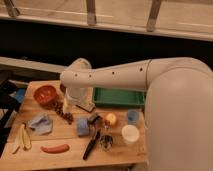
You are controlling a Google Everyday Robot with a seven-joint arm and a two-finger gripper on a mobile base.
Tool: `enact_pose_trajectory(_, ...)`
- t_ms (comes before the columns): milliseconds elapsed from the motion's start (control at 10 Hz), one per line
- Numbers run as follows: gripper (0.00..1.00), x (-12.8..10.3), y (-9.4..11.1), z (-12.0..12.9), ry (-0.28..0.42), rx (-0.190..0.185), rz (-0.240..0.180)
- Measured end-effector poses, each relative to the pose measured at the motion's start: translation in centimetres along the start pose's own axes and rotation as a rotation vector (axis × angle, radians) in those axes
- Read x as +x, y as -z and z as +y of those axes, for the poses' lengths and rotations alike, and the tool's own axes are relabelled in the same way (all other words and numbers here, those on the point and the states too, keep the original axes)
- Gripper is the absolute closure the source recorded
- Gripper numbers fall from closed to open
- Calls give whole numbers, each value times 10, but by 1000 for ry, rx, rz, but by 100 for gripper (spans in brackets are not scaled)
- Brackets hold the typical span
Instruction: Place sponge in tray
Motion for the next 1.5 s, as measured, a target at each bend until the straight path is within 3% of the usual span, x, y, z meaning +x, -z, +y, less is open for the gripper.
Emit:
enact_pose_trajectory(300,27,1,-55,7,26,-13,63)
enact_pose_trajectory(600,27,2,-89,12,32,-18,132)
enact_pose_trajectory(1500,27,4,-111,-14,-41,13,206)
